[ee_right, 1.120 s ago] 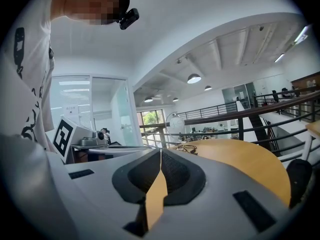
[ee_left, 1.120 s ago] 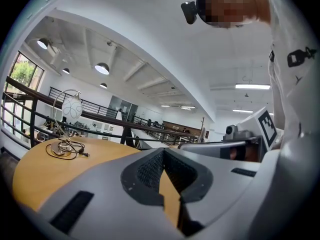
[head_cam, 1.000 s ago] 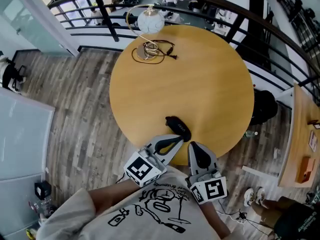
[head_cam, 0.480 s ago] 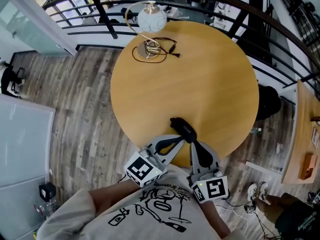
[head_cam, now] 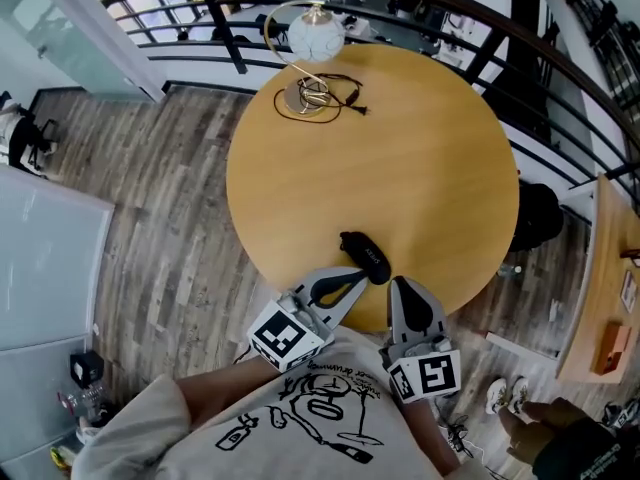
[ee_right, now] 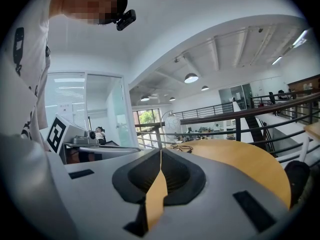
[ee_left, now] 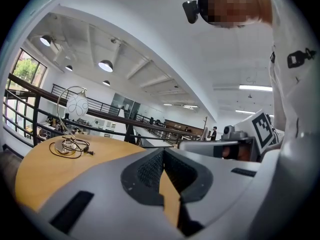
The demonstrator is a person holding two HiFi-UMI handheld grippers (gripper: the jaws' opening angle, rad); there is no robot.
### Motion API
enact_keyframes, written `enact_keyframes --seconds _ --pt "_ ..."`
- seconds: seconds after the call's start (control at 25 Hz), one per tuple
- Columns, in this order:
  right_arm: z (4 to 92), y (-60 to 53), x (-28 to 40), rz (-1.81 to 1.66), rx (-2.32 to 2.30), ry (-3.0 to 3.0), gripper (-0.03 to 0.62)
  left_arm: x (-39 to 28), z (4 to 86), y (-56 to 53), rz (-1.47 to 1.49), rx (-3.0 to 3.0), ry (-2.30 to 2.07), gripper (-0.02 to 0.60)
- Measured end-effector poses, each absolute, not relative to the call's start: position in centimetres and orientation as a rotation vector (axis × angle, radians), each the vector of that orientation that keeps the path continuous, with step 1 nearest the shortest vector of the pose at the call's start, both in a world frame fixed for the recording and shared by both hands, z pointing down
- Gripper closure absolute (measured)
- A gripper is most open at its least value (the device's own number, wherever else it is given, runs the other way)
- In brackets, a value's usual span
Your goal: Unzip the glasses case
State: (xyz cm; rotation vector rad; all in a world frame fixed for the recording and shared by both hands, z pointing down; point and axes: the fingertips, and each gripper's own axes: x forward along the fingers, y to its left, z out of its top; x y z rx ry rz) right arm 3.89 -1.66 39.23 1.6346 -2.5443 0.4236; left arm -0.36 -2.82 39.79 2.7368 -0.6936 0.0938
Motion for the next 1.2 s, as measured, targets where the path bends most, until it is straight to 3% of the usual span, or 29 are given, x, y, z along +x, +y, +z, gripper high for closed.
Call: enact_keyframes --seconds 0.6,1.2 --pt "42.3 -2.7 9.3 0.36 1.39 -2.513 0.569 5.0 43.0 -2.0 0.263 2.675 -0.62 0.575" --pt "65.9 -0.7 9.7 0.588 0.783 -2.101 0.558 6.9 60.7 -4.1 0.803 2.476 -0.387 0.575"
